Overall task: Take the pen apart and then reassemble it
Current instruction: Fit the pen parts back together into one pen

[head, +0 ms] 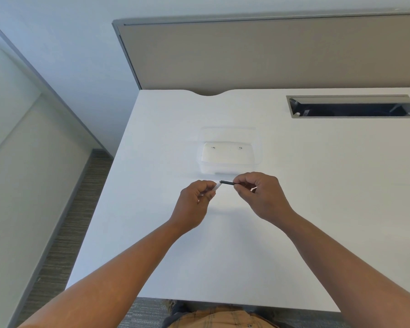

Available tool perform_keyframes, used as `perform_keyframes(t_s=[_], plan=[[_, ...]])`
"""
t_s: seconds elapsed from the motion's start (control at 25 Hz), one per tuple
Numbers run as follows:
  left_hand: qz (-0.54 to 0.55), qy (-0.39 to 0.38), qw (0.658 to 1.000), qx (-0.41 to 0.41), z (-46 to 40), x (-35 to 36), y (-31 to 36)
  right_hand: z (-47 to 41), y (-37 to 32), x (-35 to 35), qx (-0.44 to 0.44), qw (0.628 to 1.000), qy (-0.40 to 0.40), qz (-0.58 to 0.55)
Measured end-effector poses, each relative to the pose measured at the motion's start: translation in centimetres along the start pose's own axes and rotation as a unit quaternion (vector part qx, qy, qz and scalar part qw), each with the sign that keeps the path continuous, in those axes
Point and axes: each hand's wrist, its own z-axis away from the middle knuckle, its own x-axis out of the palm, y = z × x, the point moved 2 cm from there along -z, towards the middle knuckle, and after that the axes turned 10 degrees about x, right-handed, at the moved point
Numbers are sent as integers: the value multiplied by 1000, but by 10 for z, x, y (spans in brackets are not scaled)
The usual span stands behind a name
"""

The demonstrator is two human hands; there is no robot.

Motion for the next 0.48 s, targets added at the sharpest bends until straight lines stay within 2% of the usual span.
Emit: perform_keyframes(t_s=[0.36, 0.48], plan=[[-110, -40, 991, 58, 1, -4, -2, -8, 0, -6, -37, 991, -41, 126], [-156, -63, 982, 82, 2, -4, -1, -9, 0, -4, -41, 988, -57, 136]])
